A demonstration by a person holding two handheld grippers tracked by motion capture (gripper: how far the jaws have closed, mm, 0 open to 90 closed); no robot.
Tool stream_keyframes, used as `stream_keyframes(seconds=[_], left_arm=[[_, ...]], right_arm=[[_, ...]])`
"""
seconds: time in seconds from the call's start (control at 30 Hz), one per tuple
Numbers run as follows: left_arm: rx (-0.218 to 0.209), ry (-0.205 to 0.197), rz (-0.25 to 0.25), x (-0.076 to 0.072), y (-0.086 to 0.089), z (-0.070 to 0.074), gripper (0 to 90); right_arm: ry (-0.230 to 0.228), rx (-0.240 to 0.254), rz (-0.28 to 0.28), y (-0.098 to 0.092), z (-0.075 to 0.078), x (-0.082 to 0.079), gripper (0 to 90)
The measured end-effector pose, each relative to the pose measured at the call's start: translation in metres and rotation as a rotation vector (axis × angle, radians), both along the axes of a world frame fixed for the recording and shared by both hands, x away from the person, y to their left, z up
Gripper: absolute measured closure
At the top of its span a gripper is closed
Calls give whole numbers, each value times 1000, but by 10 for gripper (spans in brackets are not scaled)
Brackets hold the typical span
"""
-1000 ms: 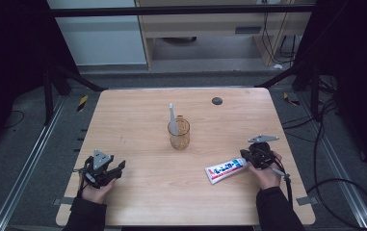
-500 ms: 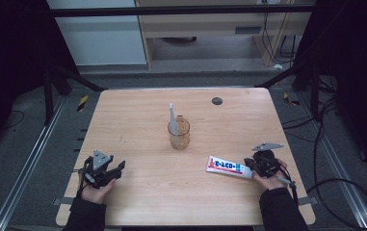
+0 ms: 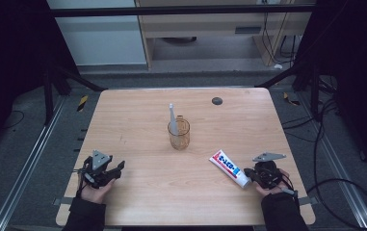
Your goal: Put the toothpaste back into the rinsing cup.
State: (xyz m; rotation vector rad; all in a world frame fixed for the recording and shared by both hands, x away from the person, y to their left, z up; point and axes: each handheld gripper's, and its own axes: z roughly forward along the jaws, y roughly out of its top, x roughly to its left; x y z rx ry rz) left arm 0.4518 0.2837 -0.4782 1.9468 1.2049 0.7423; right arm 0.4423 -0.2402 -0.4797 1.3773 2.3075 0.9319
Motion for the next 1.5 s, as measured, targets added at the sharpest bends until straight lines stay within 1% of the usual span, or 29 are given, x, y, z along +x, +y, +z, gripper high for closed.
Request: stream_keyframes(seconds=[0.13,0.27,0.4,0.43,0.53,0.6,0.73,0.83,0.93,1.03,1.1,1.27,1.3,1.37,1.43,1.5], left_arm=[[-2,1,7,0,1,0,434],[1,2,7,0,1,0,432],[-4,5,4,1,0,-1,426],[-9,6,6,1,1,-1,422],[-8,6,10,1,1,0,416],[-10,4,13,1,1,0,413],[-11,9,13,2,2,-1,405],[-17,15,13,3,2,-1,395],[-17,19,15,3,2,-1,395],[-18,21,11,4,2,-1,395],[-16,22,11,4,1,-2,395],[-17,26,8,4,1,-2,392],[-16,26,8,4,1,-2,391],[-14,30,6,4,1,-3,391],[-13,30,4,4,1,-3,390],[-15,30,5,4,1,-2,389]], right_arm=[[-2,1,16,3,1,-7,900],[5,4,17,4,1,-11,899],[-9,-4,8,3,5,-11,877],[-18,-17,5,3,6,-11,868],[-33,-19,-13,3,11,-11,826],[-49,-22,-25,1,16,-9,782],[-65,9,-46,-3,25,-5,691],[-70,14,-55,-3,31,-3,627],[-84,14,-56,-1,36,-1,576],[-84,6,-58,3,41,1,509],[-98,0,-59,6,44,2,463],[-101,-6,-60,13,48,3,376],[-93,-5,-59,15,49,4,368],[-92,-18,-54,19,50,6,355],[-87,-20,-48,23,51,7,351],[-72,-15,-38,28,54,8,348]])
